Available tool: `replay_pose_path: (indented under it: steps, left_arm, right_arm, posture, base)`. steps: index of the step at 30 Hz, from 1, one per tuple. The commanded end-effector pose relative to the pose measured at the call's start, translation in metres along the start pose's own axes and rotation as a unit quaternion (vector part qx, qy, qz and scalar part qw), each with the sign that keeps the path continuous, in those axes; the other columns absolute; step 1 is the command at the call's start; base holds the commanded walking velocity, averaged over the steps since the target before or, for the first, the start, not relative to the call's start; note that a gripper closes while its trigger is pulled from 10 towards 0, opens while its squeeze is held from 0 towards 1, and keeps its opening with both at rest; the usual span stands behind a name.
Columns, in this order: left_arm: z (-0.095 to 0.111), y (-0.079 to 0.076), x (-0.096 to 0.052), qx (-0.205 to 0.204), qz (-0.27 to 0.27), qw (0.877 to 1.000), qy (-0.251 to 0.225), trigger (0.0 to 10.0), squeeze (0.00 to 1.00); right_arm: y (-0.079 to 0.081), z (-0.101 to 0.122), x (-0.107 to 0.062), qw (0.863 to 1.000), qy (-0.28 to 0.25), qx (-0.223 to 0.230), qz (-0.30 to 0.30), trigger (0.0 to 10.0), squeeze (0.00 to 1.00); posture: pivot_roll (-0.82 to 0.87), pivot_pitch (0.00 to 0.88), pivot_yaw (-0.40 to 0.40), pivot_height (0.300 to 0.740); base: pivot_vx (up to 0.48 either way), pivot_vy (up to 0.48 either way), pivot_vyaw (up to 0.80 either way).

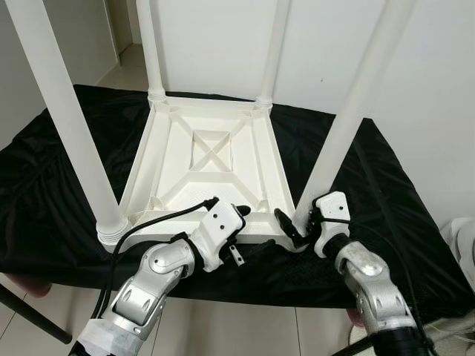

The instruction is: Building children table

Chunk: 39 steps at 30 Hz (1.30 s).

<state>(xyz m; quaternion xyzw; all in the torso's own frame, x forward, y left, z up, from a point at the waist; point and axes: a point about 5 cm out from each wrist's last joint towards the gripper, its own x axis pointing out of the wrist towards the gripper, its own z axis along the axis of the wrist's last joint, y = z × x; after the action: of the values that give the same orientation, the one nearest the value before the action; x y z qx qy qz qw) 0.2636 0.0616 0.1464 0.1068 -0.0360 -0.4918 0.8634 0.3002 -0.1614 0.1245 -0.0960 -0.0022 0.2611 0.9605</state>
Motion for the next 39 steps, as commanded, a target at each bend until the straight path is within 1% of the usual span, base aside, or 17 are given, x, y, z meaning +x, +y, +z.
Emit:
replay_pose_path:
  steps: [1, 2, 7, 10, 16, 17, 21, 22, 27, 29, 31, 32, 33, 34, 36, 38, 39]
  left_arm:
    - [-0.002, -0.005, 0.001, 0.011, -0.042, 0.999, 0.007, 10.0, 0.0]
    - [-0.003, -0.006, 0.0, 0.015, -0.045, 0.999, 0.008, 10.0, 0.0]
    - [-0.005, -0.006, -0.001, 0.017, -0.048, 0.999, 0.015, 10.0, 0.0]
    - [-0.006, -0.006, -0.002, 0.019, -0.045, 0.999, 0.019, 10.0, 0.0]
    - [-0.007, -0.007, -0.002, 0.02, -0.045, 0.999, 0.018, 10.0, 0.0]
    - [-0.007, -0.008, -0.002, 0.02, -0.046, 0.999, 0.018, 10.0, 0.0]
    - [-0.006, -0.008, -0.002, 0.021, -0.046, 0.999, 0.018, 10.0, 0.0]
    - [-0.006, -0.008, -0.002, 0.021, -0.045, 0.999, 0.018, 10.0, 0.0]
    - [-0.006, -0.008, -0.002, 0.022, -0.044, 0.999, 0.018, 10.0, 0.0]
    - [-0.004, -0.006, -0.001, 0.02, -0.036, 0.999, 0.014, 10.0, 0.0]
    - [-0.003, -0.004, 0.0, 0.021, -0.032, 0.999, 0.011, 10.0, 0.0]
    - [-0.003, -0.004, 0.0, 0.021, -0.032, 0.999, 0.011, 10.0, 0.0]
    - [-0.002, -0.003, 0.0, 0.022, -0.032, 0.999, 0.011, 10.0, 0.0]
    - [-0.002, -0.003, 0.0, 0.022, -0.032, 0.999, 0.011, 10.0, 0.0]
    - [-0.002, -0.003, 0.0, 0.022, -0.031, 0.999, 0.01, 10.0, 0.0]
    - [-0.001, -0.003, 0.0, 0.026, -0.027, 0.999, 0.007, 10.0, 0.0]
    - [-0.001, -0.003, 0.0, 0.026, -0.027, 0.999, 0.007, 10.0, 0.0]
  right_arm:
    - [0.002, -0.008, 0.003, 1.0, 0.013, 0.002, 0.017, 4.1, 0.0]
    - [0.001, -0.008, 0.004, 1.0, 0.012, 0.001, 0.022, 0.0, 0.0]
    - [0.002, -0.012, 0.005, 0.999, 0.016, 0.002, 0.031, 0.0, 0.0]
    - [0.006, -0.013, 0.005, 0.999, 0.008, 0.019, 0.046, 0.0, 0.0]
    - [0.012, -0.015, 0.005, 0.998, -0.001, 0.029, 0.06, 0.0, 0.0]
    - [0.012, -0.014, 0.005, 0.998, -0.002, 0.026, 0.052, 10.0, 0.0]
    - [0.013, -0.014, 0.005, 0.999, -0.002, 0.024, 0.046, 10.0, 0.0]
    - [0.013, -0.011, 0.006, 1.0, 0.002, 0.025, -0.003, 10.0, 0.0]
    - [0.014, -0.01, 0.007, 0.999, 0.003, 0.033, -0.04, 10.0, 0.0]
    - [0.022, -0.006, 0.012, 0.994, -0.004, 0.065, -0.088, 10.0, 0.0]
    - [0.027, -0.004, 0.015, 0.985, 0.001, 0.098, -0.141, 10.0, 0.0]
    - [0.027, -0.004, 0.015, 0.985, 0.001, 0.098, -0.141, 10.0, 0.0]
    - [0.03, -0.003, 0.016, 0.979, 0.001, 0.106, -0.174, 10.0, 0.0]
    - [0.03, -0.003, 0.016, 0.979, 0.001, 0.106, -0.174, 10.0, 0.0]
    - [0.035, -0.005, 0.015, 0.962, 0.016, 0.116, -0.249, 10.0, 0.0]
    - [0.039, -0.011, 0.01, 0.935, 0.043, 0.138, -0.323, 10.0, 0.0]
    - [0.039, -0.011, 0.01, 0.935, 0.043, 0.138, -0.323, 10.0, 0.0]
  posture:
    - [-0.08, 0.0, -0.047, 0.74]
    - [-0.08, 0.0, -0.047, 0.74]
    - [-0.08, 0.0, -0.052, 0.74]
    - [-0.08, 0.0, -0.053, 0.74]
    - [-0.08, 0.0, -0.053, 0.74]
    - [-0.08, 0.0, -0.055, 0.74]
    - [-0.08, 0.0, -0.055, 0.74]
    - [-0.08, 0.0, -0.061, 0.74]
    - [-0.08, 0.0, -0.059, 0.74]
    - [-0.08, 0.0, -0.056, 0.74]
    - [-0.08, 0.0, -0.056, 0.74]
    - [-0.08, 0.0, -0.056, 0.74]
    - [-0.08, 0.0, -0.06, 0.74]
    - [-0.08, 0.0, -0.06, 0.74]
    - [-0.08, 0.0, -0.065, 0.74]
    - [-0.08, 0.0, -0.069, 0.74]
    - [-0.08, 0.0, -0.069, 0.74]
  base:
    - [0.0, 0.0, 0.0]
    - [0.0, 0.0, 0.0]
    - [0.0, 0.0, 0.0]
    - [0.0, 0.0, 0.0]
    - [0.0, 0.0, 0.0]
    - [0.0, 0.0, 0.0]
    - [0.0, 0.0, 0.0]
    - [0.0, 0.0, 0.0]
    - [0.0, 0.0, 0.0]
    - [0.0, 0.0, 0.0]
    - [0.0, 0.0, 0.0]
    - [0.0, 0.0, 0.0]
    - [0.0, 0.0, 0.0]
    - [0.0, 0.0, 0.0]
    - [0.0, 0.0, 0.0]
    - [0.0, 0.0, 0.0]
    - [0.0, 0.0, 0.0]
